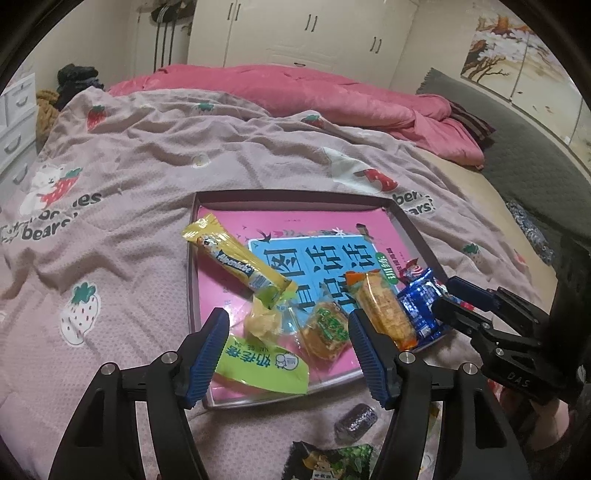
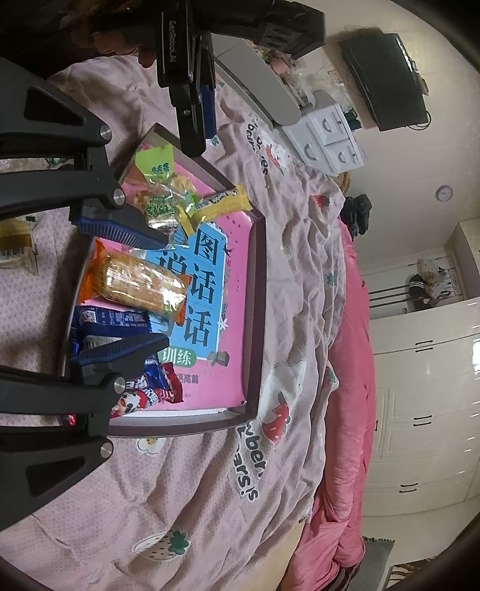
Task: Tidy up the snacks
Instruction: 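Release the cookie packet into the tray with the left tool while the right tool releases the bread packet, then move both tools back from the tray toward the remaining snacks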
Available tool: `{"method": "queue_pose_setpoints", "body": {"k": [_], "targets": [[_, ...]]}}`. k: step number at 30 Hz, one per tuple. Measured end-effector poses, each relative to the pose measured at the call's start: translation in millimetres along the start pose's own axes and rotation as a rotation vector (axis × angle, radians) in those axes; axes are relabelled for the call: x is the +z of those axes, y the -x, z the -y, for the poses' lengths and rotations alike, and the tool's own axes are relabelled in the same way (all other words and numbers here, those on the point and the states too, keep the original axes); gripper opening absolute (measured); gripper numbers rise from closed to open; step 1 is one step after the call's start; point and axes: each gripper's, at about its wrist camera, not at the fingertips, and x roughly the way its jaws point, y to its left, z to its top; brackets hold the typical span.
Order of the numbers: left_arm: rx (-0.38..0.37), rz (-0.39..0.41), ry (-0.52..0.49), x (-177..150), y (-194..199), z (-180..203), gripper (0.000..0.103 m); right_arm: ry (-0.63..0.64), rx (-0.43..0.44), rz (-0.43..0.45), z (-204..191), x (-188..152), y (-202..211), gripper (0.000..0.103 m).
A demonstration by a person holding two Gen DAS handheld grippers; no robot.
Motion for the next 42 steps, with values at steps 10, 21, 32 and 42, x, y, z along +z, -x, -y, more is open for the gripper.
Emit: {"method": "queue_pose_setpoints", "body": {"k": [10,21,32,42], "targets": [[-0.008,0.001,-0.017,-6,9,3,0.069,0.007,0.011,-0.002,-7,-4,6,0.047],[-0.004,-0.007,-0.052,-14,20,6,0.069,0.038,0.029,-0.024,-24,-14,18,0.047],[-0.012,-0.021,-0.063,-24,30,7,0.069,0.070,0.046,-0.047,-38,-24,24,0.047],[-0.011,-0.042,-0.094,-35,33,14,0.069,0.087,0.048,-0.067,-47,-32,32,0.051]]}}
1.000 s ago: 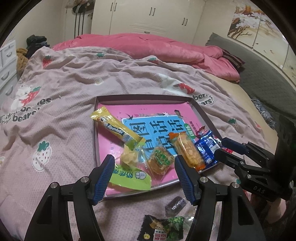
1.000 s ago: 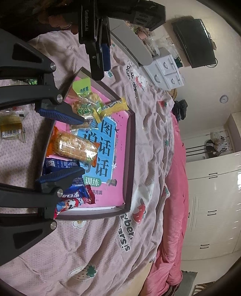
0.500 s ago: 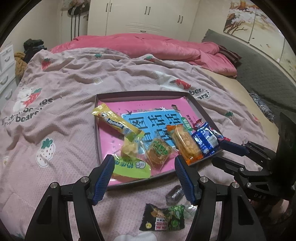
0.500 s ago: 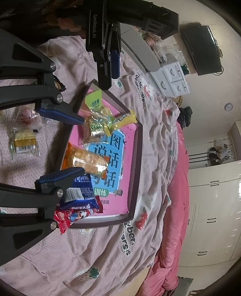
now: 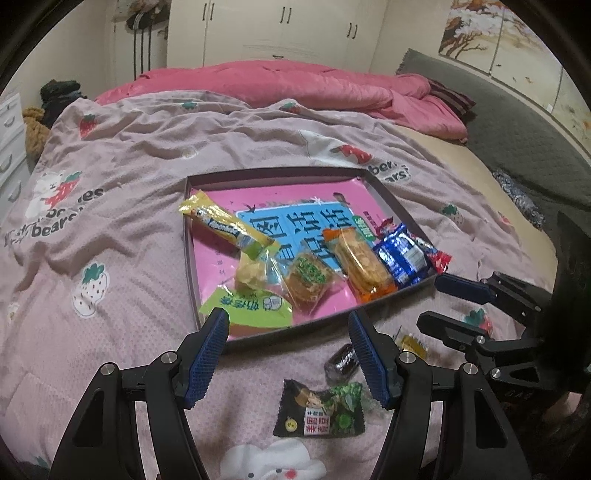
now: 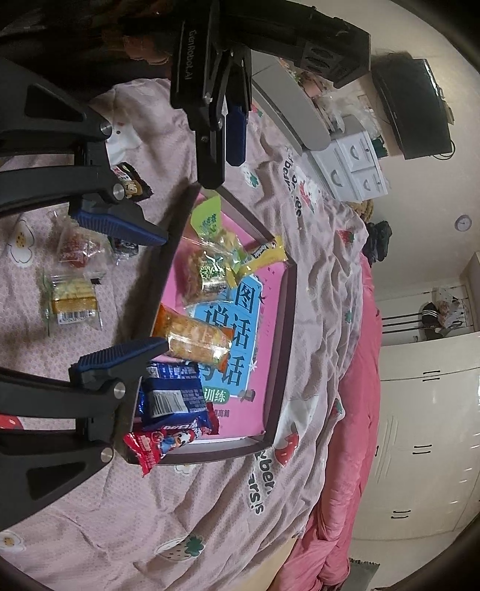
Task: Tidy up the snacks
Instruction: 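Move both tools back from the tray toward the remaining snacks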
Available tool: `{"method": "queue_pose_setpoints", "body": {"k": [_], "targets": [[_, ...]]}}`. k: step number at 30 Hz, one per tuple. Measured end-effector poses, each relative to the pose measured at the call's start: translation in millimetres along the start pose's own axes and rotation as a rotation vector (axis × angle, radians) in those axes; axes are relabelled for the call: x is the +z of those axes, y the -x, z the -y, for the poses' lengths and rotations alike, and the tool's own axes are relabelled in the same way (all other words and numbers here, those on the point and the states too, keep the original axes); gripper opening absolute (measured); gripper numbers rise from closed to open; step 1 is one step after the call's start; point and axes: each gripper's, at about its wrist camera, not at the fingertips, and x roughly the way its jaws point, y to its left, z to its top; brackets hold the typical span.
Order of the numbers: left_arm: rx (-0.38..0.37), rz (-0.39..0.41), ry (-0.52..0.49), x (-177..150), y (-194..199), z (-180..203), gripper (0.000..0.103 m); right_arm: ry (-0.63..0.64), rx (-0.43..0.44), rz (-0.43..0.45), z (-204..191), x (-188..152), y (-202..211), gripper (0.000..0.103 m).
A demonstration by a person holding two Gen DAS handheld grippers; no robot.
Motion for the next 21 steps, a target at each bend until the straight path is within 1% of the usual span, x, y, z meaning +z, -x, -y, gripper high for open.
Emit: {"method": "queue_pose_setpoints", "body": {"k": [11,21], "targets": [[-0.006,-0.064,0.008,-15,-2,-1,0.069,0.060,0.030,-0.069,-20,-13,-4,0.051],[-0.008,-0.112,-0.016,-25,-8,5,0.069,0.105,0.042,-0.115,-31,-20,-9,0.051]]}}
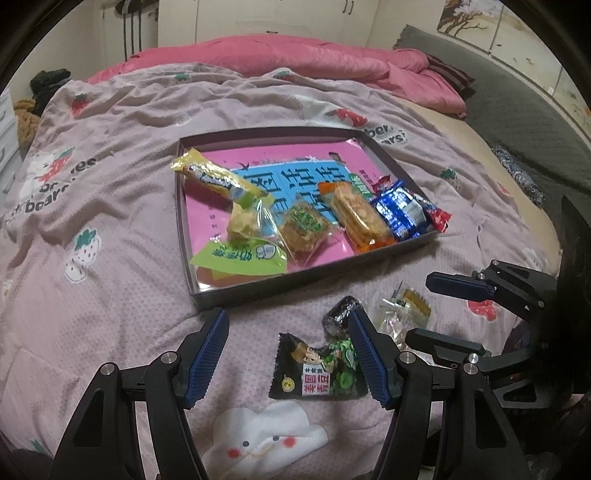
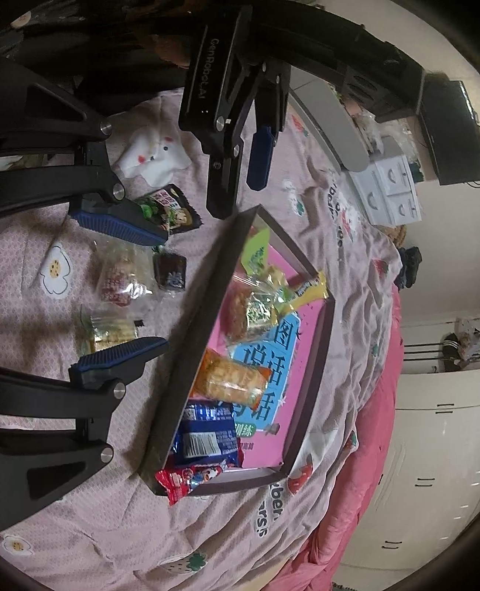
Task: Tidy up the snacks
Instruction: 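Move both tools back from the tray toward the remaining snacks, then grasp the black-green pea packet with the left tool while the right tool grasps the clear candy packet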
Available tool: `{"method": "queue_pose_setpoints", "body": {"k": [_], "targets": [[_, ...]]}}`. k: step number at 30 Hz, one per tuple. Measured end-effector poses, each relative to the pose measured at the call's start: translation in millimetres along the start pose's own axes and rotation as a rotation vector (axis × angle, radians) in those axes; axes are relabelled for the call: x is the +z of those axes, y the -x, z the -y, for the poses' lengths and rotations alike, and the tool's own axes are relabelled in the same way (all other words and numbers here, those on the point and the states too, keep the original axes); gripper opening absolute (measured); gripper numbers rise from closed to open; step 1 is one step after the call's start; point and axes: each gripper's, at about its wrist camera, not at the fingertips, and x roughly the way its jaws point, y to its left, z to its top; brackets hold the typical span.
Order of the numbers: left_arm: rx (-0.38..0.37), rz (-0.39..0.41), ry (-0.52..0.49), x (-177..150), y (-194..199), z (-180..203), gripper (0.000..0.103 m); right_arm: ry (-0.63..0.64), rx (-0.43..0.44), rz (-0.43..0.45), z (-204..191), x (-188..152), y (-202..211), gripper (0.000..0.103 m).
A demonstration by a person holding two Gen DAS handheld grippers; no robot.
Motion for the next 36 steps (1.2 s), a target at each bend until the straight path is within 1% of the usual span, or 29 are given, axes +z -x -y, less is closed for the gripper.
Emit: {"method": "queue_pose_setpoints", "body": {"k": [10,15,26,33,34,36], "targets": [[-0.005,-0.081,-0.014,-11,-15,3,0.069,0.071,0.011,-0.069,-14,-9,-15,0.051],[-0.009,-0.129,-0.025,-16,-24,5,0.069,0.113,-0.009,-0.098,-21,-13,-23,0.051],[-0.008,-0.182,-0.056,-22,-39,15,0.069,0.146,-0.030,-0.104,-22,-15,-31,0.051],[-0.007,-0.206,-0.049,-23,-48,17,0.069,0.183,-0.035,-0.099,-25,-15,-34,0.052],[-0.008,-0.209,-0.046,-24,-49,17,0.069,0.190,-0.036,-0.099,-26,-14,-35,0.055],[-0.006,-0.213,-0.042,-24,-52,18,0.069,0.218,-0.051,-0.105,-30,-16,-38,0.057]]}}
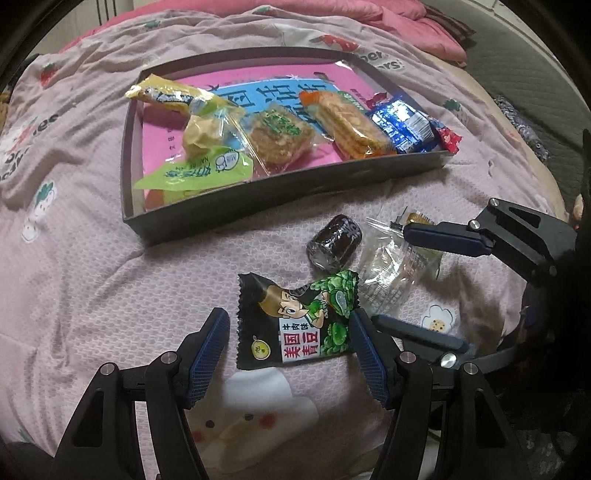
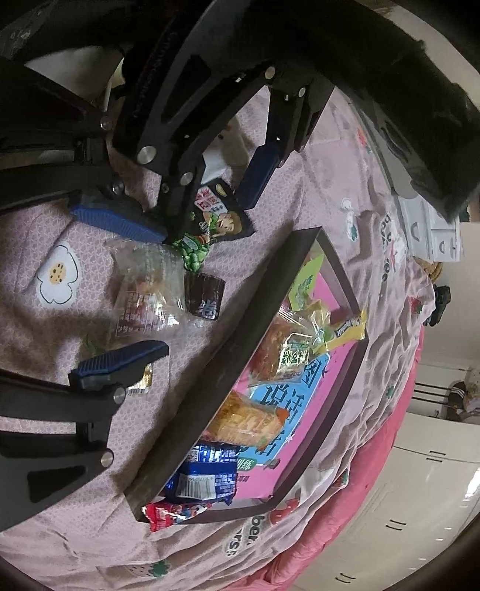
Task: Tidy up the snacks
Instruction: 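Grasp the black-green pea packet with the left tool while the right tool grasps the clear candy packet, then lift the pea packet toward the tray with the left tool while the right tool lifts the candy packet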
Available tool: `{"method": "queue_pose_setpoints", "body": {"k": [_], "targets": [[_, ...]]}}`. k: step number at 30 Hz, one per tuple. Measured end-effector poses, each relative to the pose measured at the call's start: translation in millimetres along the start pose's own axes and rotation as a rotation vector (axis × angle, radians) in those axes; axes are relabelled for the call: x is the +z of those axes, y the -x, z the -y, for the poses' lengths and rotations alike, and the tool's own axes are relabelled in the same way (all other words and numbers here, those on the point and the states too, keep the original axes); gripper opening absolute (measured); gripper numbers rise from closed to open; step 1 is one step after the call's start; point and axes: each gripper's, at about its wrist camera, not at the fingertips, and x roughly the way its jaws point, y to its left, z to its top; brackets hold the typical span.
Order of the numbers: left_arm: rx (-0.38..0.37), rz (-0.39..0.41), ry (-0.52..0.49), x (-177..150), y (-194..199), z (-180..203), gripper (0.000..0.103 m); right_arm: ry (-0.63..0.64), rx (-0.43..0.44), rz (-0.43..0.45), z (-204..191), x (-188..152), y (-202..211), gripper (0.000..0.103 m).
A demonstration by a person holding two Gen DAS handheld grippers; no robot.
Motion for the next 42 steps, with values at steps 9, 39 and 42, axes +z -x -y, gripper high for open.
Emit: {"method": "queue_pose_setpoints", "body": {"k": [9,39,42], "targets": [[0.004,-0.010,0.027,1,-7,-1,0.069,0.084,-0.041,0.007,-8,-1,-6,0.061],[-0.060,0.036,0.092,3,11,-16,0.036,0.023,-0.001,0.025,2,1,-3,0.058],[-0.070,0.020,0.103,2,8,-17,0.036,0.061,-0.025,0.021,-3,2,-6,0.058]]}}
